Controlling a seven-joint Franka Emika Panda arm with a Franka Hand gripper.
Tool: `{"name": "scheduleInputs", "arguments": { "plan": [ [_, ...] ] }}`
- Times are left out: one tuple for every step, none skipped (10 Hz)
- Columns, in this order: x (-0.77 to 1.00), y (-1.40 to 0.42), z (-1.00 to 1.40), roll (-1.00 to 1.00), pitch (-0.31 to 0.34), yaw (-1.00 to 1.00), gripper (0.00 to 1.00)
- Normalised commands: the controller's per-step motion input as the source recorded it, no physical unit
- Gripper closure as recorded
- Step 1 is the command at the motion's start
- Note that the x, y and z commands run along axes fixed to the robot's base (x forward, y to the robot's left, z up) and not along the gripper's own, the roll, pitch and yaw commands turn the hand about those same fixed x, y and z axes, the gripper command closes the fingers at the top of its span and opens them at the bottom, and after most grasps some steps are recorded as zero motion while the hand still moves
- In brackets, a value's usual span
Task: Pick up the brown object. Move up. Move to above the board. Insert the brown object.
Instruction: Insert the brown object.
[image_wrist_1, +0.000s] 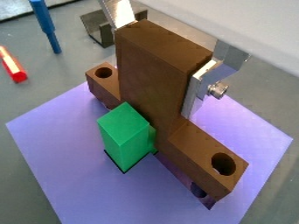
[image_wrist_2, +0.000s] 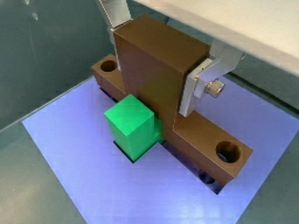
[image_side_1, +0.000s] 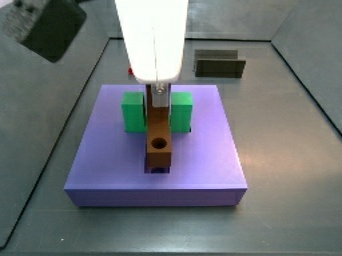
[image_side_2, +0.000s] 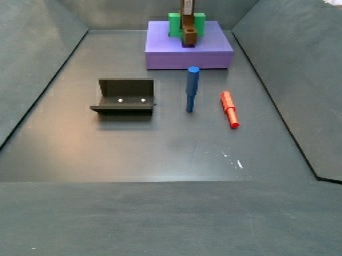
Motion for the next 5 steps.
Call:
{"name": "scheduleInputs", "arguments": {
  "plan": [
    [0.07, 0.00, -0.23, 0.00, 0.000, 0.01, 1.00],
    [0.07, 0.00, -0.23, 0.01, 0.000, 0.01, 1.00],
    [0.07, 0.00, -0.23, 0.00, 0.000, 0.01, 1.00],
    [0.07, 0.00, -0.23, 0.00, 0.000, 0.01, 1.00],
    [0.08, 0.00, -0.24, 0.02, 0.000, 0.00, 1.00]
  ]
}}
